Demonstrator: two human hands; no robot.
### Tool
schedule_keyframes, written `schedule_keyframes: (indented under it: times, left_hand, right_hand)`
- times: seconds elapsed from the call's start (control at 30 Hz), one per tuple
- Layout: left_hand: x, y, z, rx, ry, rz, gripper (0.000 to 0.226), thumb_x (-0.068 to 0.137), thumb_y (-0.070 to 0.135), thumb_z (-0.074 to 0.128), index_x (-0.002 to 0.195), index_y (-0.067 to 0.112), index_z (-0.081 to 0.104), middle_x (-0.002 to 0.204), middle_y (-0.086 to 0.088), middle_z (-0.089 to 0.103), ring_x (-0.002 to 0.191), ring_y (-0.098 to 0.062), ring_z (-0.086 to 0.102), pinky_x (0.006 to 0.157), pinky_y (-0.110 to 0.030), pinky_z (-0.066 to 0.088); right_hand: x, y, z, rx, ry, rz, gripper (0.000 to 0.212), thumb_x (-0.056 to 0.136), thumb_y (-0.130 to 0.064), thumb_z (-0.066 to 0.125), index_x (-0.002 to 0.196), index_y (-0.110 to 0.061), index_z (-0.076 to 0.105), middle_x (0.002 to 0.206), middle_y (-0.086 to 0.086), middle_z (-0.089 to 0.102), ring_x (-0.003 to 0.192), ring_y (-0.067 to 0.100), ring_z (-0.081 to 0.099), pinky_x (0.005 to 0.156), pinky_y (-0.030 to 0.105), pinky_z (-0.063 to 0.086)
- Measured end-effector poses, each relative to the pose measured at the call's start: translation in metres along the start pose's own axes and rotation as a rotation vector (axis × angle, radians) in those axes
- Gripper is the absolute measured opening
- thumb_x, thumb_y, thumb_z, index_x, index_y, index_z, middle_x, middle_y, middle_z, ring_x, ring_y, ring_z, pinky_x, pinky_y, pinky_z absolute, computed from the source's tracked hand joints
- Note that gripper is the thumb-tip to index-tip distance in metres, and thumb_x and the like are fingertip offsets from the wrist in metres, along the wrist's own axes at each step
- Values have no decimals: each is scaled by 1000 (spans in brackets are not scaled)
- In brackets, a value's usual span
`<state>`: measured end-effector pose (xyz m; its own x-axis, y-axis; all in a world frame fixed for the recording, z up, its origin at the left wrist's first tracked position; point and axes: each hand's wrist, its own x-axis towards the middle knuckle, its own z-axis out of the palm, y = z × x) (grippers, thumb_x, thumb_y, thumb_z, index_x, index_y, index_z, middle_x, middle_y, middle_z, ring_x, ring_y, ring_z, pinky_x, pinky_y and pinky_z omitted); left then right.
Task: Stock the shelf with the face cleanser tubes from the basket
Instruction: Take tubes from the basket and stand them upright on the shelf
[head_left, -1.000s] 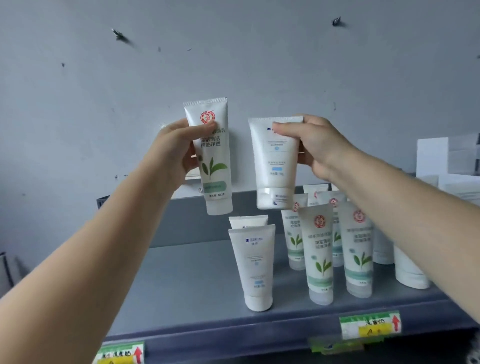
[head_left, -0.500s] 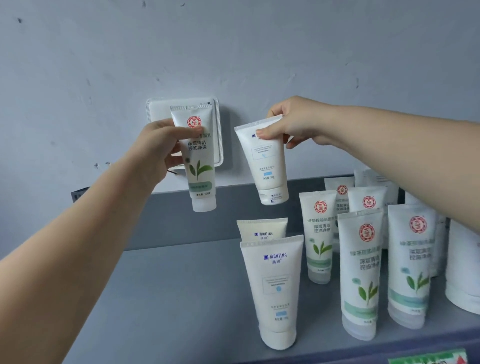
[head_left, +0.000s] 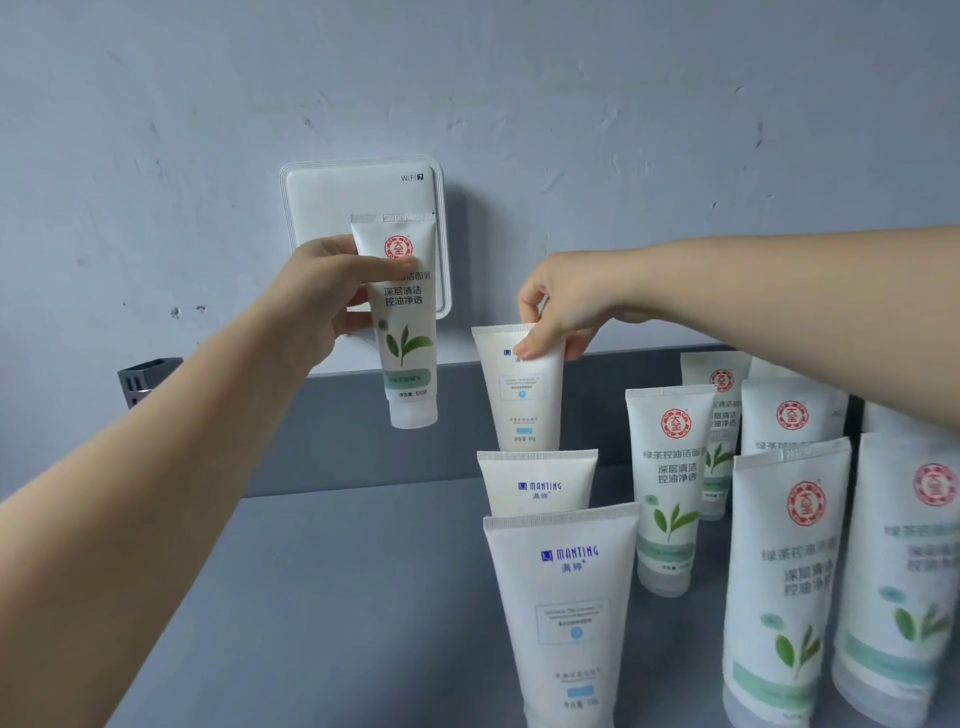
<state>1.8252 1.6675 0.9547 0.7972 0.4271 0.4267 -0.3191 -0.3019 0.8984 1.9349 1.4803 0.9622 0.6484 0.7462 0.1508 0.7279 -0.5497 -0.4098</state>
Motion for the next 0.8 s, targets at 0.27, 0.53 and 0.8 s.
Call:
schedule_keyframes:
  times: [0.27, 0.53, 0.8]
  left_hand:
    - [5, -6, 8, -9, -29, -1, 10, 79, 4, 67, 83, 14, 66, 65, 6, 72, 59, -9, 68, 51, -21, 53]
    - [8, 1, 15, 9, -35, 29, 10, 79, 5, 69, 84, 13, 66, 70, 2, 72, 62, -11, 69, 58, -27, 59]
    - [16, 21, 54, 7, -66, 71, 11, 78, 5, 70, 78, 15, 66, 63, 6, 71, 62, -10, 69, 66, -29, 59]
  right_hand:
    - [6, 9, 33, -44, -156, -9, 28, 76, -12, 75, 61, -10, 52, 59, 1, 53, 55, 13, 55, 52, 19, 55]
    - [3, 14, 47, -104, -284, -6, 22, 79, -11, 72, 66, -12, 55, 64, 0, 59, 67, 15, 57, 71, 29, 55]
    - [-11, 15, -17, 32, -138, 26, 13, 84, -12, 66, 95, -9, 61, 86, 5, 67, 88, 19, 68, 80, 25, 54]
